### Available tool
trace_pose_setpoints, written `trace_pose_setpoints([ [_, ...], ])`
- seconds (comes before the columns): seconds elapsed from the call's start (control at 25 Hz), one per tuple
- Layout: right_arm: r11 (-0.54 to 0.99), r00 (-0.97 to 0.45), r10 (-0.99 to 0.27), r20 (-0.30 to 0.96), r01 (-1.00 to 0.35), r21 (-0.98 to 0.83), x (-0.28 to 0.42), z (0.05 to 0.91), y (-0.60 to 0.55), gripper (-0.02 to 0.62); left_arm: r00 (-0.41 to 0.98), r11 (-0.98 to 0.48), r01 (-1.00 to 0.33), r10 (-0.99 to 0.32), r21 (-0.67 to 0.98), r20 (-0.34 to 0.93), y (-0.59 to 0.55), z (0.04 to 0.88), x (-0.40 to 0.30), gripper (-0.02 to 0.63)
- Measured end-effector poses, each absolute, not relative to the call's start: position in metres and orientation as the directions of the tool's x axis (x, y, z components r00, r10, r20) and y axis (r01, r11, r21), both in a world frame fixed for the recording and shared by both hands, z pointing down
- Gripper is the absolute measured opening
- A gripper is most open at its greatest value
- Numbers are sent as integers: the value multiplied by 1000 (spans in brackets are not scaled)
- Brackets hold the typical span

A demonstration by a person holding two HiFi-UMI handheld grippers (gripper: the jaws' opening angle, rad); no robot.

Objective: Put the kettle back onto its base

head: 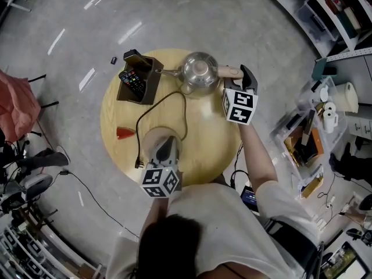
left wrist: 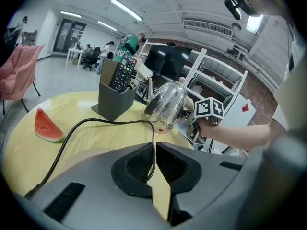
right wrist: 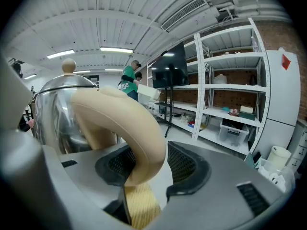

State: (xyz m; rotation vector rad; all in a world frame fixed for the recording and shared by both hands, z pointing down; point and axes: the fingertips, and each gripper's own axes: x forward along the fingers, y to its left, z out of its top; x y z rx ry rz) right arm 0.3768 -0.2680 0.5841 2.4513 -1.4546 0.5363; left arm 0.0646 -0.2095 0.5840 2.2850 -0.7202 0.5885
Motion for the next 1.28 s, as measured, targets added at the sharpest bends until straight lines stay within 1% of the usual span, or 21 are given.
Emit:
trace_pose_setpoints([
  [0.16, -463, 435, -795, 423, -886, 42, 376, 583, -269, 204, 747, -678, -611, -323, 408, 582, -208, 584, 67, 38],
  [0.28, -450, 436, -800, 412, -891, 68, 374, 579, -270, 202, 749, -673, -611, -320, 417, 580, -207, 584, 66, 38],
  [0.48, -434, 432, -812, 392, -897, 89, 369, 577, -273, 158, 746, -667, -616, -321, 419, 584, -208, 586, 61, 38],
  [0.64, -445, 442, -810, 387, -891, 86, 370, 578, -274, 156, 748, -669, -613, -321, 420, 581, -208, 586, 59, 38],
  [0.8, -475, 460, -804, 376, -878, 58, 373, 577, -273, 144, 751, -670, -608, -315, 425, 580, -208, 586, 59, 38],
  [1.04, -524, 474, -802, 362, -850, -48, 377, 572, -270, 117, 750, -667, -611, -318, 425, 579, -209, 585, 57, 38],
  [1.28, -520, 467, -808, 360, -852, -62, 374, 567, -269, 112, 749, -668, -616, -330, 418, 575, -210, 582, 54, 38],
])
